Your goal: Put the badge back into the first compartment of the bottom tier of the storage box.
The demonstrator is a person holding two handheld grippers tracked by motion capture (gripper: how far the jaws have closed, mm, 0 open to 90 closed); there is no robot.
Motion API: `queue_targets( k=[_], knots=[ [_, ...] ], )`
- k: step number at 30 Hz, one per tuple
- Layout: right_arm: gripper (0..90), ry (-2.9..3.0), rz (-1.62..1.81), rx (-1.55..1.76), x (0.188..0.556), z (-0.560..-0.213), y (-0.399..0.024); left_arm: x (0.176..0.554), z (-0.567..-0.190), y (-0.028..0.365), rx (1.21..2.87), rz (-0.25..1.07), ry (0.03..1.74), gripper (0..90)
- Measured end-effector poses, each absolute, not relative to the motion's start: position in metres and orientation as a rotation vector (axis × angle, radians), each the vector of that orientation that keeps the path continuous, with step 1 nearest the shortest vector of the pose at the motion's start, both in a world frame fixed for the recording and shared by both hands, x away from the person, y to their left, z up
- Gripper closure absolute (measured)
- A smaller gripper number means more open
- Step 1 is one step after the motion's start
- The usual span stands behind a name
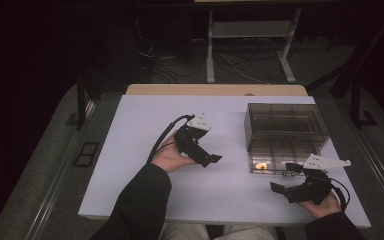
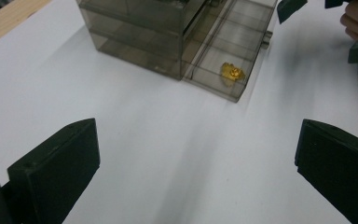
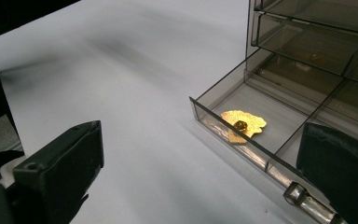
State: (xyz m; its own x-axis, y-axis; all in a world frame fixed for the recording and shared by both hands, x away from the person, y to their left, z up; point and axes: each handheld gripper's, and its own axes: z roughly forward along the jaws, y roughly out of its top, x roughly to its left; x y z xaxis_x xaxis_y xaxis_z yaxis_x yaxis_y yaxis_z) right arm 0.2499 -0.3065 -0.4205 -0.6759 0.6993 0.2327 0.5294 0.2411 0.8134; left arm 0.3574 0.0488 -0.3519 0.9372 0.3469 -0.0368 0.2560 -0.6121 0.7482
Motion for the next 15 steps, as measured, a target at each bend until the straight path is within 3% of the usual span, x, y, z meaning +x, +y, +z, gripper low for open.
queue_targets(
  k=[15],
  knots=[
    [0.3,2.329,1.405,1.156,0.251,-0.421,-0.306,0.354,-0.354,0.083,2.214,0.181,0.497,0.0]
  ],
)
